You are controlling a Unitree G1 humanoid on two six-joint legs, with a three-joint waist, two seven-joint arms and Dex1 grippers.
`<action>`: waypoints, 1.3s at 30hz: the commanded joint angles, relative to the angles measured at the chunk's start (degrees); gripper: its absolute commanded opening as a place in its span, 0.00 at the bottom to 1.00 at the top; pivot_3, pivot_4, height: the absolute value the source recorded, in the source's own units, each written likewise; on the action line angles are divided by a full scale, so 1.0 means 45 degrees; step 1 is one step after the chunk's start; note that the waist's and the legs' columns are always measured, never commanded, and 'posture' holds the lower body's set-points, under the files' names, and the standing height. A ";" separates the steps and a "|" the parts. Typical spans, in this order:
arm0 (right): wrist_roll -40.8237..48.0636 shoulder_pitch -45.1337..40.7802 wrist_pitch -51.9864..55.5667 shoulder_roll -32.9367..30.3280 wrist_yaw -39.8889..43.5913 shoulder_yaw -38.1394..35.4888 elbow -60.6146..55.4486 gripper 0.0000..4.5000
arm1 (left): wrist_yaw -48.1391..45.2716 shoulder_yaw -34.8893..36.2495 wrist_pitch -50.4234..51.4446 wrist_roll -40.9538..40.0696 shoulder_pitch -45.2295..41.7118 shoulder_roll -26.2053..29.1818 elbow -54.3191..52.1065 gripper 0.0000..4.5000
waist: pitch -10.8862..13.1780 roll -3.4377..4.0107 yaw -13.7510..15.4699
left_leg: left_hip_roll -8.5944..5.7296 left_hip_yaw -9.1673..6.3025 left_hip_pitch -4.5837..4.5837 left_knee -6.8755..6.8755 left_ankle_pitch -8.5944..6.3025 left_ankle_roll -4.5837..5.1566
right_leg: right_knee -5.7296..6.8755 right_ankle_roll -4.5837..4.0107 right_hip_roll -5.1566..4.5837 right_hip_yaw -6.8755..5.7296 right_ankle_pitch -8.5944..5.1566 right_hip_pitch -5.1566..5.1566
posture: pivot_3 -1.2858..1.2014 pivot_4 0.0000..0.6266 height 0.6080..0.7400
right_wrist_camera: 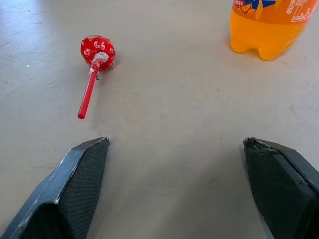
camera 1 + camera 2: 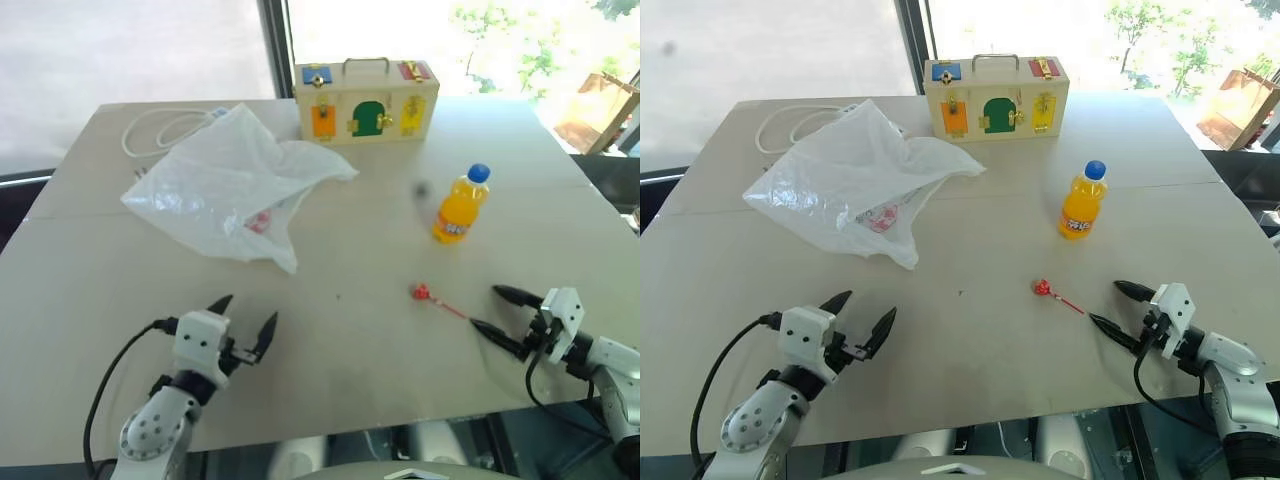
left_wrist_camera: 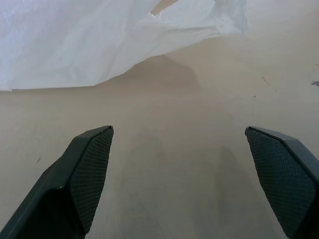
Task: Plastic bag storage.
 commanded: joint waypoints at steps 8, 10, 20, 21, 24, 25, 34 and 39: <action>-0.0154 -0.0869 -0.0306 -0.0559 0.0556 -0.0188 0.1606 1.00 | -0.0220 0.0136 -0.1065 -0.0211 -0.0411 -0.0038 0.0392 0.99 | 0.0004 0.0010 -0.0017 | -0.0002 0.0009 0.0005 0.0001 0.0001 0.0001 | 0.0003 -0.0001 0.0004 0.0005 0.0001 0.0006 | 0.52 0.24 0.99; -0.0187 -0.0881 -0.0415 -0.0543 0.0585 -0.0158 0.1703 1.00 | -0.0255 0.0145 -0.1091 -0.0240 -0.0456 -0.0002 0.0441 0.99 | 0.0004 0.0009 -0.0016 | -0.0001 0.0010 0.0000 -0.0001 0.0001 0.0001 | 0.0001 -0.0001 0.0007 0.0006 0.0001 0.0004 | 0.52 0.24 0.99; -0.0378 -0.0832 -0.0863 -0.0553 0.0423 -0.0109 0.1793 1.00 | -0.0444 0.0054 -0.1284 -0.0188 -0.0314 0.0061 0.0554 0.99 | 0.0003 0.0011 -0.0010 | -0.0002 0.0013 0.0003 -0.0001 0.0001 0.0001 | 0.0001 0.0000 0.0003 0.0008 0.0001 0.0007 | 0.52 0.24 0.99; -0.0376 -0.0916 -0.0901 -0.0552 0.0324 -0.0177 0.1888 1.00 | -0.0441 0.0018 -0.1327 -0.0125 -0.0402 0.0067 0.0696 0.99 | 0.0003 0.0011 -0.0009 | -0.0002 0.0013 0.0002 -0.0001 0.0000 0.0001 | 0.0001 0.0000 0.0003 0.0008 0.0001 0.0007 | 0.52 0.24 0.99; -0.0337 -0.1065 -0.1007 -0.0512 0.0170 -0.0263 0.2066 1.00 | -0.0423 -0.0013 -0.1418 -0.0027 -0.0836 0.0101 0.1177 0.99 | 0.0001 0.0014 -0.0012 | -0.0002 0.0013 0.0008 0.0000 0.0001 0.0001 | 0.0004 0.0000 0.0003 0.0008 0.0002 0.0007 | 0.52 0.24 0.99; -0.0347 -0.1044 -0.1036 -0.0483 0.0148 -0.0227 0.2039 1.00 | -0.0436 -0.0011 -0.1424 -0.0038 -0.0947 0.0118 0.1257 0.99 | 0.0000 0.0013 -0.0013 | -0.0002 0.0014 0.0008 0.0000 0.0001 0.0001 | 0.0005 0.0001 0.0004 0.0008 0.0002 0.0007 | 0.52 0.24 0.99; -0.0194 -0.1164 -0.0637 -0.0316 -0.0014 -0.0045 0.1439 1.00 | -0.0610 0.0061 -0.1130 -0.0393 -0.1471 0.0178 0.1216 0.99 | -0.0004 0.0022 -0.0033 | -0.0002 0.0016 0.0012 0.0001 0.0001 0.0002 | 0.0011 -0.0001 0.0007 0.0014 0.0004 0.0010 | 0.52 0.24 0.99; -0.0164 -0.0803 -0.0482 -0.0296 0.0237 0.0096 0.1053 1.00 | -0.0599 -0.0181 -0.0794 -0.0495 -0.1143 0.0068 0.0461 0.99 | 0.0000 0.0029 -0.0034 | 0.0000 0.0019 0.0010 0.0000 0.0001 0.0002 | 0.0011 -0.0001 0.0005 0.0019 0.0003 0.0004 | 0.52 0.24 0.99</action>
